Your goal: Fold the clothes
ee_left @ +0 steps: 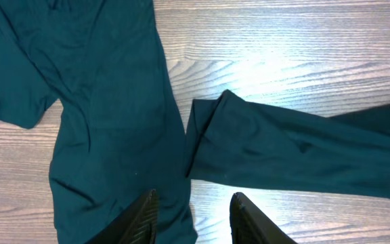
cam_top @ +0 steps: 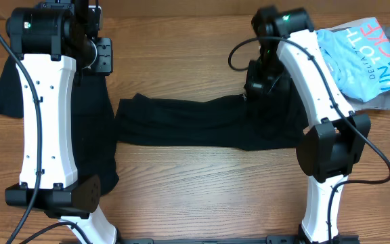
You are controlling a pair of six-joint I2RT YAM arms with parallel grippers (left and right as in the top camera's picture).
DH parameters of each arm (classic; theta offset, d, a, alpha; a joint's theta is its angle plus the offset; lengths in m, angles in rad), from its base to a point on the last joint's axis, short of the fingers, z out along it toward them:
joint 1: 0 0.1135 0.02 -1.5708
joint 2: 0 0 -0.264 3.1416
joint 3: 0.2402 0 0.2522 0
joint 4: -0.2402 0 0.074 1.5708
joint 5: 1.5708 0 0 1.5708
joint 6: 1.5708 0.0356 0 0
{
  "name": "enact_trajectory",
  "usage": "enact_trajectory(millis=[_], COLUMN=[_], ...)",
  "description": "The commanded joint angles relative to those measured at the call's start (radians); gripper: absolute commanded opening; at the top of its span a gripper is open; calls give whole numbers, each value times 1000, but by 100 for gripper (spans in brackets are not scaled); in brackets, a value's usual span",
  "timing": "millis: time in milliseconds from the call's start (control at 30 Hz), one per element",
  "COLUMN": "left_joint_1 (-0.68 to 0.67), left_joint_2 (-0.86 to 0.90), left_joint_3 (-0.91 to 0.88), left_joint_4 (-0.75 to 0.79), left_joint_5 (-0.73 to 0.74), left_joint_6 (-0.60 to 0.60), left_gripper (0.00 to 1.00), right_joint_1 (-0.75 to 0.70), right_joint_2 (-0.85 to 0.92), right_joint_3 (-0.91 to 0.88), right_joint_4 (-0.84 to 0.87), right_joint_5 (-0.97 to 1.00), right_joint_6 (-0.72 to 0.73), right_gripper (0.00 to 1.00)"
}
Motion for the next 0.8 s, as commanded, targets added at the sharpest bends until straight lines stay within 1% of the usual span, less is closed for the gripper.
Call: enact_trajectory(millis=[0, 67, 167, 300, 400, 433, 467, 500, 567, 767], left_joint_1=[0, 0, 0, 0, 0, 0, 0, 0, 0, 0], left_joint_2=[2, 2, 2, 2, 2, 3, 3, 3, 4, 5], left_joint_3=[3, 2, 2, 2, 2, 2, -1, -5, -12, -19], left_joint_4=[4, 8, 11, 19, 23, 23, 24, 25, 26, 26], left_joint_5=[-9, -9, -9, -9, -8, -8, -8, -8, -8, -8], left_joint_6=[26, 26, 26, 26, 26, 26, 26, 26, 26, 26], left_gripper=[38, 39, 39, 39, 39, 39, 39, 39, 39, 39], right_joint_1=[17, 30, 42, 48, 37, 27, 23, 22, 22, 22], right_joint_2=[-27, -27, -27, -39, -57, -66, -66, -66, -66, -32], right_joint_3=[-172, -259, -306, -287, -227, -185, -162, -147, -146, -188], right_joint_4=[45, 86, 113, 128, 142, 157, 174, 201, 256, 375], right_joint_5=[3, -11, -12, -12, -11, -7, -5, -5, -4, 33], right_joint_6=[-7, -8, -9, -36, -61, -65, -66, -69, -77, -83], right_gripper=[4, 4, 5, 21, 42, 51, 57, 60, 62, 63])
